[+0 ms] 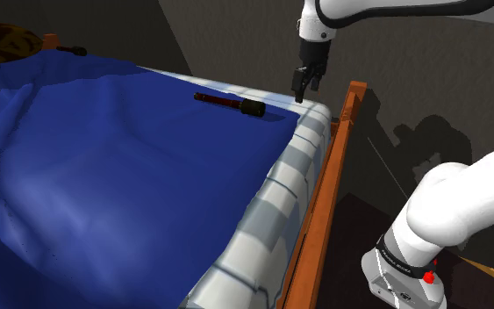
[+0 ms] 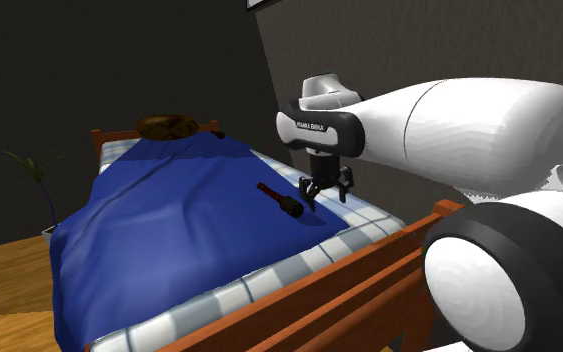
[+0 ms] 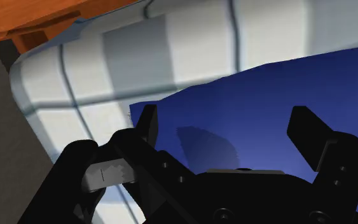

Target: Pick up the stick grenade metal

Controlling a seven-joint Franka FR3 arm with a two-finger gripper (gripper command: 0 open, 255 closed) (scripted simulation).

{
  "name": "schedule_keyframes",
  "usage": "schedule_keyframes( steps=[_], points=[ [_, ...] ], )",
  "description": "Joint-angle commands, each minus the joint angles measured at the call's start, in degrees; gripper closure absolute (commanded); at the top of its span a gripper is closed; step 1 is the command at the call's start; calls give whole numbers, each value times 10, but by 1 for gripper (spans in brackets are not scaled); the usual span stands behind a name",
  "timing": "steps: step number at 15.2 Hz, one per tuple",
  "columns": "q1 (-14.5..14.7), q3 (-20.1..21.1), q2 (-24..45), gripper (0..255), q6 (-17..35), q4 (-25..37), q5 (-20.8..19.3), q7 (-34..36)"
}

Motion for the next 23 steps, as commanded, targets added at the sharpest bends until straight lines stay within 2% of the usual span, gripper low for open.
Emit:
schedule_keyframes(
  steps=[1,7,13,17,20,21,23],
  points=[
    [3,4,44,0,7,32,2,-2],
    [11,15,187,0,6,162,1,-15],
    [22,28,338,0,-24,328,-5,-27],
    [35,35,452,0,-65,472,-14,-36],
    [50,39,556,0,-117,620,-24,-45],
    [53,39,571,0,-126,644,-25,-47],
    [51,39,562,0,-104,613,-24,-45]
  ],
)
